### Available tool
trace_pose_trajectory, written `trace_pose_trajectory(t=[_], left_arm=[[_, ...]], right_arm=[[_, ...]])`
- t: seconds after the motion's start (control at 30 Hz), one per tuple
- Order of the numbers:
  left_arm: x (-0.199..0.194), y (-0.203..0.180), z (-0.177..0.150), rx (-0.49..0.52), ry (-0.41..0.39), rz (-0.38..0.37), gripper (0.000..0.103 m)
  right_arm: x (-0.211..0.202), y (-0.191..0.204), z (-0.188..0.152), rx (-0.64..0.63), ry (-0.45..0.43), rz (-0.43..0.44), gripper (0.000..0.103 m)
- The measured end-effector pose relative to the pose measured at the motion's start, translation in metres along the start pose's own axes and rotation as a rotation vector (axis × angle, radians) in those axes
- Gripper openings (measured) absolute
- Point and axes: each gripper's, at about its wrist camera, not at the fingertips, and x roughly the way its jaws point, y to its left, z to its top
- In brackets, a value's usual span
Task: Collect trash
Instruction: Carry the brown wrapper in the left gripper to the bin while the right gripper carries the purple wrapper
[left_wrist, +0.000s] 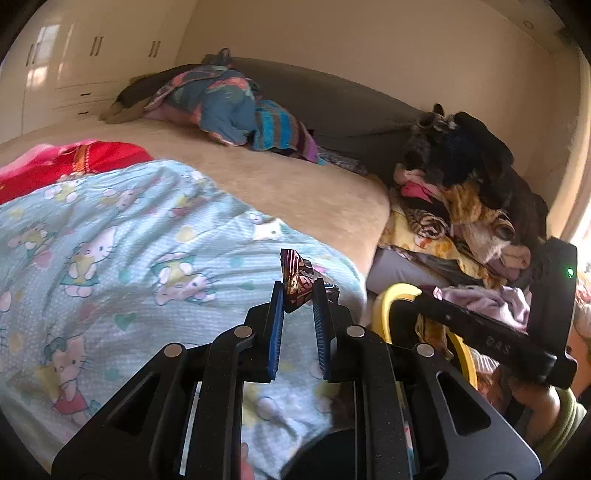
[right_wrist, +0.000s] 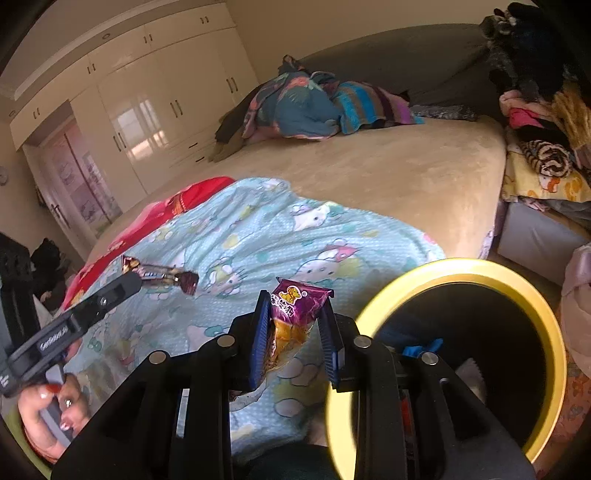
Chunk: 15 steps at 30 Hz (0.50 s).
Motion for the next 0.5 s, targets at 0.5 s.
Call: trace_pose_trajectory(t=[0.5], left_arm=[[0.006, -0.058, -0.020, 0.093, 0.045, -0.072, 0.011]], right_arm=[[-0.029, -0.056, -0.002, 0.089, -0.043, -0.086, 0.025]])
